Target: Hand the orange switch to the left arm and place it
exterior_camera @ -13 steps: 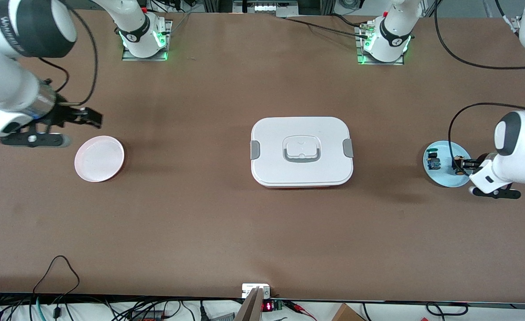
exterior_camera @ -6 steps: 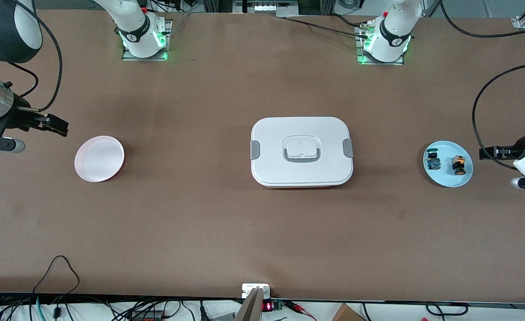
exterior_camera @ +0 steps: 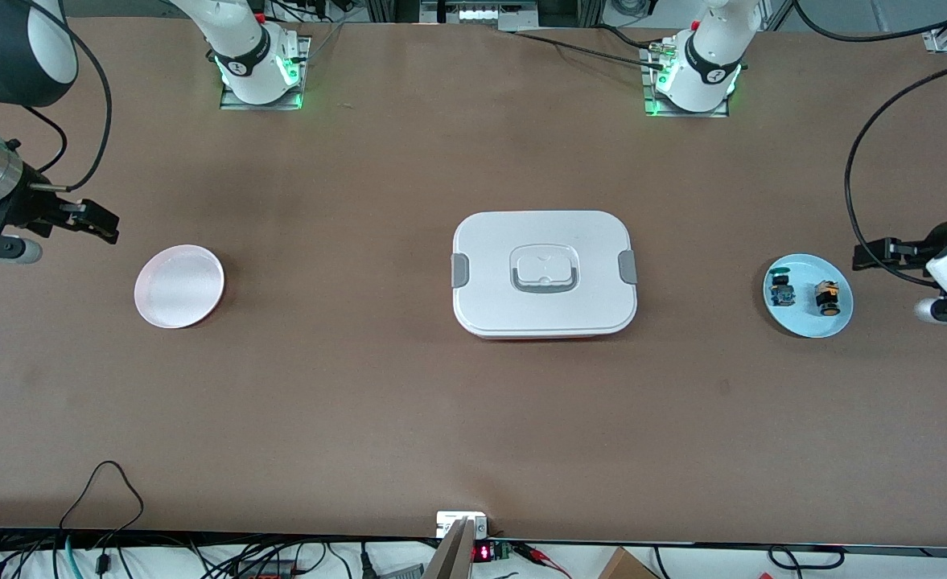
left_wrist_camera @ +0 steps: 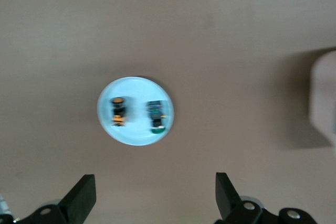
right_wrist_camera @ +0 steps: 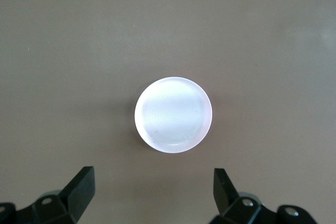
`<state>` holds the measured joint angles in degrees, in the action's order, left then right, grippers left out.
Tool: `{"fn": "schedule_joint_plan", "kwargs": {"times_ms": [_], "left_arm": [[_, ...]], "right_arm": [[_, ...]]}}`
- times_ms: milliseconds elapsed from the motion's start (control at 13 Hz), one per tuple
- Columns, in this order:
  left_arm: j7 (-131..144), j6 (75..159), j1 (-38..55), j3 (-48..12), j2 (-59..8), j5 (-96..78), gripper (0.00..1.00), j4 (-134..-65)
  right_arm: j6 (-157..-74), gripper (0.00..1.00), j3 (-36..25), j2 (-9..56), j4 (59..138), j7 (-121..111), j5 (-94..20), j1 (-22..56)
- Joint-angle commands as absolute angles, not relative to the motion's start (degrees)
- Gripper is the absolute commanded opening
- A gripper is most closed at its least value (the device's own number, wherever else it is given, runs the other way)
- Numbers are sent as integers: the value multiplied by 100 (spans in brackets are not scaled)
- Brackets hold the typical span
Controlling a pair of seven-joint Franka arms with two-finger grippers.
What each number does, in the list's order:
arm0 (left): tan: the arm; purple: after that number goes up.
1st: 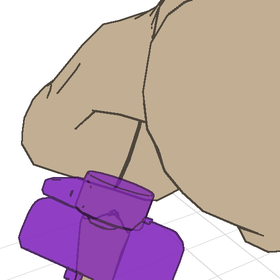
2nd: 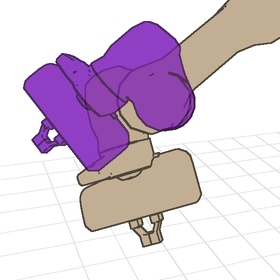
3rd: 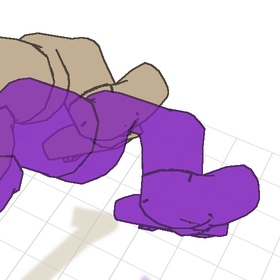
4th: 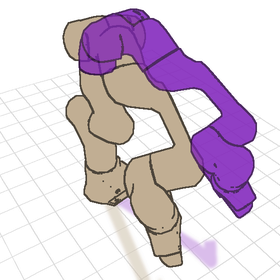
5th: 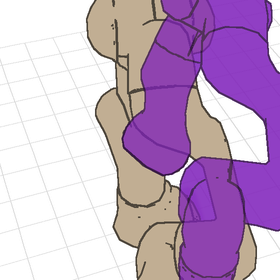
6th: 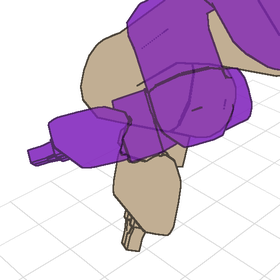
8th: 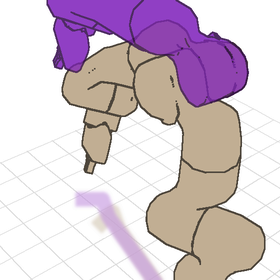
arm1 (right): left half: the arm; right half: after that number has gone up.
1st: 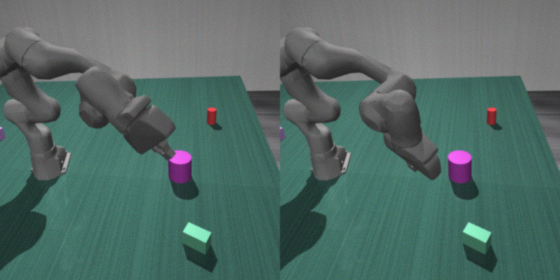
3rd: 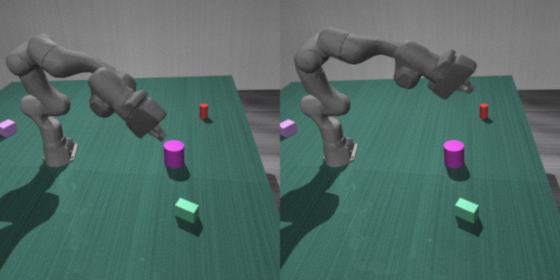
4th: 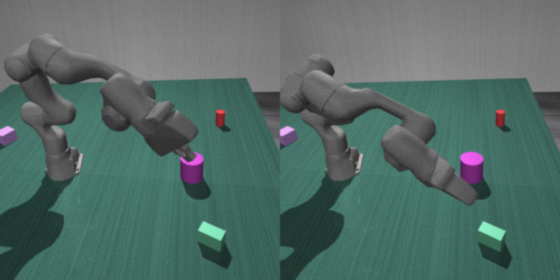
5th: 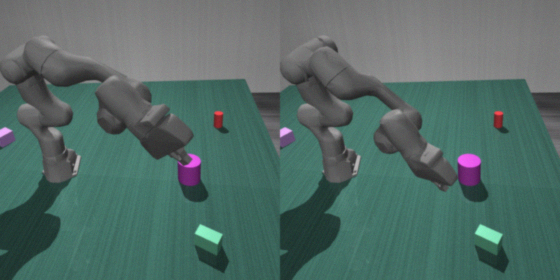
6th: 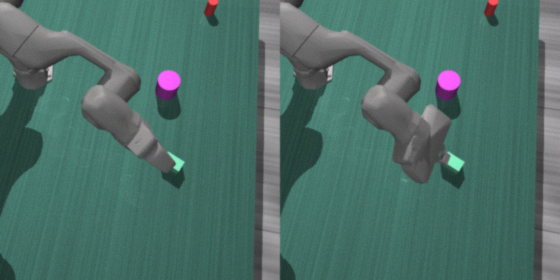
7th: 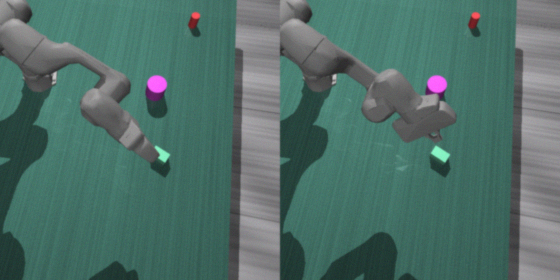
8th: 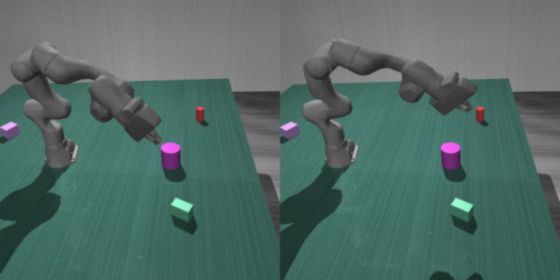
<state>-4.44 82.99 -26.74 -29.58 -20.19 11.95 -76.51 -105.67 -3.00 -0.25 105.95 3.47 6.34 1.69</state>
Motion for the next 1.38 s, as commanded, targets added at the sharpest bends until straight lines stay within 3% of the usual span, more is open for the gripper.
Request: {"fn": "schedule_joint_plan", "kwargs": {"times_ms": [0, 154, 462, 1308], "left_arm": [[-554, 8191, -2244, -2306, -1329, 426, 100, -7892], [-554, 8218, -1288, -1122, -873, 19, 100, -8320], [-554, 8753, 182, 577, -45, -123, 100, -9569], [-536, 8771, 229, 598, 53, -53, 100, -9571]], "right_arm": [[-10679, 100, -264, -317, 10864, -69, 554, 70], [-10644, 100, -255, -255, 10724, -79, 554, 79], [-10530, 100, -237, 149, 9977, -97, 571, 123], [-9976, 100, -281, 158, 9686, -79, 272, 35]]}}
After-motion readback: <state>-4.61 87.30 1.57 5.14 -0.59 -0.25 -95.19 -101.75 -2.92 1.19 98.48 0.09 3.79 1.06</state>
